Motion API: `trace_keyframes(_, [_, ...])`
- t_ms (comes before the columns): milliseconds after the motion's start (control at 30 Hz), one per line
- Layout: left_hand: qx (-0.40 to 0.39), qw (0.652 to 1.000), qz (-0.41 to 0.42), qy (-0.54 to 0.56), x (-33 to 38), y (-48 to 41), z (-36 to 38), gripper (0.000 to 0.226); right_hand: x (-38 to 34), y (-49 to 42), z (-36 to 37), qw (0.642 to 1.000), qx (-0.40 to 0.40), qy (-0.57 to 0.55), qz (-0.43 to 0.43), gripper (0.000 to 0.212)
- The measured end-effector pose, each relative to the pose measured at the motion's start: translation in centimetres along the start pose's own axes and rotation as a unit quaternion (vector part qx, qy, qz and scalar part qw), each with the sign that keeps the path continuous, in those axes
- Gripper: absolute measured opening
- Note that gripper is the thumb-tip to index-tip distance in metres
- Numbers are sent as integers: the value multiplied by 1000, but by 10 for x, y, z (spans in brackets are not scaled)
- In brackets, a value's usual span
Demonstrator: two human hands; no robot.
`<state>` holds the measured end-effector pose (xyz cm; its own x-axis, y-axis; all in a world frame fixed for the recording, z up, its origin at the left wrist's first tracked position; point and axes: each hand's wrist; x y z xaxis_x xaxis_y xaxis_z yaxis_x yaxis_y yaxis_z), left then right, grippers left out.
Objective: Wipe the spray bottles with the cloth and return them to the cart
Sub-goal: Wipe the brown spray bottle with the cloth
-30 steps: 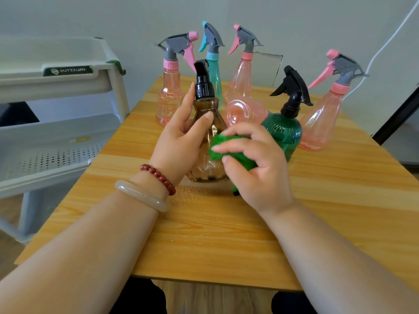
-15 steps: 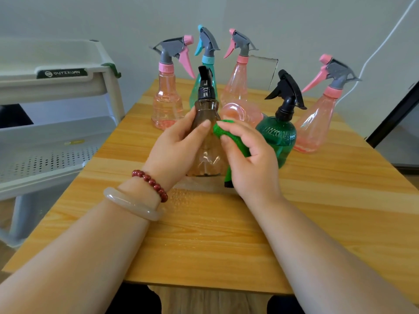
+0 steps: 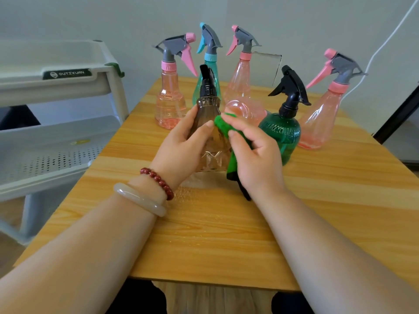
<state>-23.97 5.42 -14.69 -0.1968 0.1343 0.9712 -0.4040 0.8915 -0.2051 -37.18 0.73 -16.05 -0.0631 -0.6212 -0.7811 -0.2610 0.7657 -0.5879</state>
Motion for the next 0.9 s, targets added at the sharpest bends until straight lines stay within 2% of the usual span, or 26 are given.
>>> trace_keyframes(67, [4,1000,-5,23,-1,-1,-1,39,-2,8,-2,997,-26,15,-66,34])
trace_keyframes(167, [1,999,-3,32,-1,0,-2,48,0,20,-6,979,-72,46,-185,28])
trace_keyframes(200, [0,1000,-2,28,0,1,-1,45,1,18,-5,980,-67,55,-181,28])
trace_keyframes(267, [10,1000,-9,28,1,2,1,36,2,11,-3,992,-20,51,-111,30])
trace_keyframes(333, [22,999,-7,36,0,1,1,36,1,8,-2,998,12,34,-49,32])
trace_keyframes(400, [23,999,-5,36,-2,-1,-1,42,1,11,-4,997,-14,27,-68,31])
trace_keyframes(467, [17,999,-11,36,-4,-3,-2,46,1,17,-8,989,-53,29,-137,27])
trace_keyframes(533, [14,999,-20,30,-4,-3,-3,42,1,17,-10,983,-68,39,-164,27])
trace_keyframes(633, [13,999,-39,34,-3,-2,-3,26,2,9,-7,997,-10,41,-70,32])
trace_keyframes(667, [16,999,-39,35,-3,-3,-2,27,2,8,-5,998,9,37,-47,32])
trace_keyframes(700, [18,999,-34,32,-3,-3,-2,30,1,7,-4,998,15,37,-48,32])
trace_keyframes(800, [15,999,-20,21,1,0,-2,27,0,14,-2,988,-19,66,-138,32])
trace_keyframes(833, [10,999,-19,27,2,1,-3,27,0,14,-1,987,-26,68,-141,32])
trace_keyframes(900, [7,999,-19,37,2,1,-3,35,-2,8,-1,994,-7,65,-90,32])
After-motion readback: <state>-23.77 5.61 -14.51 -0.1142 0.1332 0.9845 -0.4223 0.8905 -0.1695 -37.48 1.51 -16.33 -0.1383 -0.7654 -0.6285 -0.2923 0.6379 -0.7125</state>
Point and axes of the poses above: each hand's wrist, its own y-axis away from the middle knuckle, its own z-axis out of the palm, x = y × z, and after that the axes turned 3 degrees about x, right-handed
